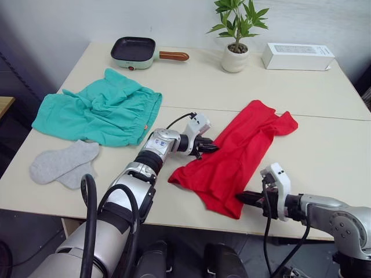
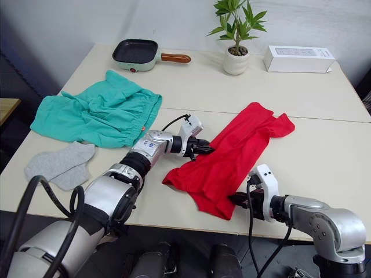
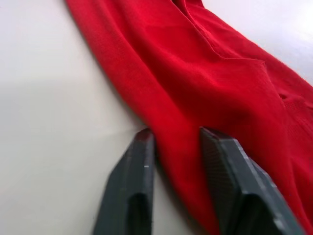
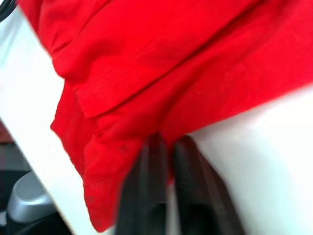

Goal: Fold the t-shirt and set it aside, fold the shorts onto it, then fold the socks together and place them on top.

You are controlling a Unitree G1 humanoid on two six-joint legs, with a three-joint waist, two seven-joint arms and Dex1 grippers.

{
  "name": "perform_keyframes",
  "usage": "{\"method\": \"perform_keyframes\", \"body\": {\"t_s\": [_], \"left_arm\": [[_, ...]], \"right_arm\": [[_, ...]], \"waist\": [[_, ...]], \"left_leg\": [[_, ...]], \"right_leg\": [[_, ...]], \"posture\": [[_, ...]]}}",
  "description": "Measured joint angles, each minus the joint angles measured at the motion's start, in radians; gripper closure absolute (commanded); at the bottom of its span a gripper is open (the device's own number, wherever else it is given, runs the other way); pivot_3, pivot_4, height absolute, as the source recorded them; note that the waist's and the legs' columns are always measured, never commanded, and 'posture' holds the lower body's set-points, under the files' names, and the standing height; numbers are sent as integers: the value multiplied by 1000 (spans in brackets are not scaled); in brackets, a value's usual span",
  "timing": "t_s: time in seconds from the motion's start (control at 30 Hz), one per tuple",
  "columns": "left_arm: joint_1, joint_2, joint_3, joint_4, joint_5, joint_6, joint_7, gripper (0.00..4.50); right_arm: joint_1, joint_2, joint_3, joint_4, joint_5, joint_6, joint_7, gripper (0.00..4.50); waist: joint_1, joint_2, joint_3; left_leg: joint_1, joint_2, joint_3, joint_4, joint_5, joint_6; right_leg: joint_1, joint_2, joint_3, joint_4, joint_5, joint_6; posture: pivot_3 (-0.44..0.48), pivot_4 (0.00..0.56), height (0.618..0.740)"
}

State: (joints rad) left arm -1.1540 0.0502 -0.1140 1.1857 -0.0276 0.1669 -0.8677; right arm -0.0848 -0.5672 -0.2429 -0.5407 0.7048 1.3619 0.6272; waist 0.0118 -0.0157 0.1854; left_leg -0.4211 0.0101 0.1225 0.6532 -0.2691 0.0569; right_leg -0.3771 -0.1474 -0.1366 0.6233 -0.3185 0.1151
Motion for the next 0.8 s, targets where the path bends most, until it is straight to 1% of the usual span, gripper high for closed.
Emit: {"method": "perform_keyframes", "body": {"t_s": [0.03, 0.07, 0.17, 0.27, 0.43, 0.57, 0.67, 0.8], "left_arm": [[6, -1, 6, -5, -1, 1, 7, 4443], [18, -3, 14, -17, -1, 0, 26, 4493], [55, -12, 22, -69, -3, 1, 69, 4493], [120, -11, 34, -168, -8, 20, 116, 4493], [297, 40, 39, -473, -8, 96, 226, 4493], [436, 83, 90, -725, -41, 236, 302, 4493], [512, 106, 109, -866, -52, 316, 343, 4493], [563, 113, 126, -973, -67, 381, 384, 4493]], "right_arm": [[1, 0, 3, 1, 1, -7, 0, 4500], [1, -2, 7, 5, 4, -13, 0, 4500], [-10, -8, 28, 39, 3, -58, 4, 4500], [-34, -13, 57, 92, -15, -126, 11, 4500], [-132, -56, 113, 244, -81, -270, 36, 4500], [-226, -81, 160, 386, -130, -363, 83, 4500], [-290, -102, 207, 479, -172, -428, 137, 4500], [-365, -105, 264, 574, -216, -488, 196, 4500]], "waist": [[0, 0, 0], [0, 0, 0], [0, 0, 0], [-4, 0, 0], [-21, 0, 0], [-24, 0, 0], [-17, 0, 0], [-15, 0, 0]], "left_leg": [[0, 0, 0, 0, 0, 0], [0, 0, 0, 0, 0, 0], [0, 0, 0, 1, 0, 0], [0, 0, 0, 3, 0, 1], [2, 1, 0, 3, 1, -1], [2, 1, 0, 3, 1, -1], [2, 1, 0, 5, 1, -1], [1, 1, 0, 6, 1, 0]], "right_leg": [[0, 0, 0, 0, 0, 0], [0, 0, 0, 0, 0, 0], [0, 0, 0, 0, 0, 0], [0, -1, 1, 0, 0, 0], [0, -1, 1, 3, 0, 0], [1, 0, 2, 5, 0, 0], [2, 0, 1, 5, 0, 0], [2, 0, 1, 4, 0, 0]], "posture": [[0, 150, 740], [0, 150, 740], [0, 150, 740], [0, 150, 740], [0, 150, 740], [0, 150, 740], [0, 150, 740], [0, 150, 740]]}}
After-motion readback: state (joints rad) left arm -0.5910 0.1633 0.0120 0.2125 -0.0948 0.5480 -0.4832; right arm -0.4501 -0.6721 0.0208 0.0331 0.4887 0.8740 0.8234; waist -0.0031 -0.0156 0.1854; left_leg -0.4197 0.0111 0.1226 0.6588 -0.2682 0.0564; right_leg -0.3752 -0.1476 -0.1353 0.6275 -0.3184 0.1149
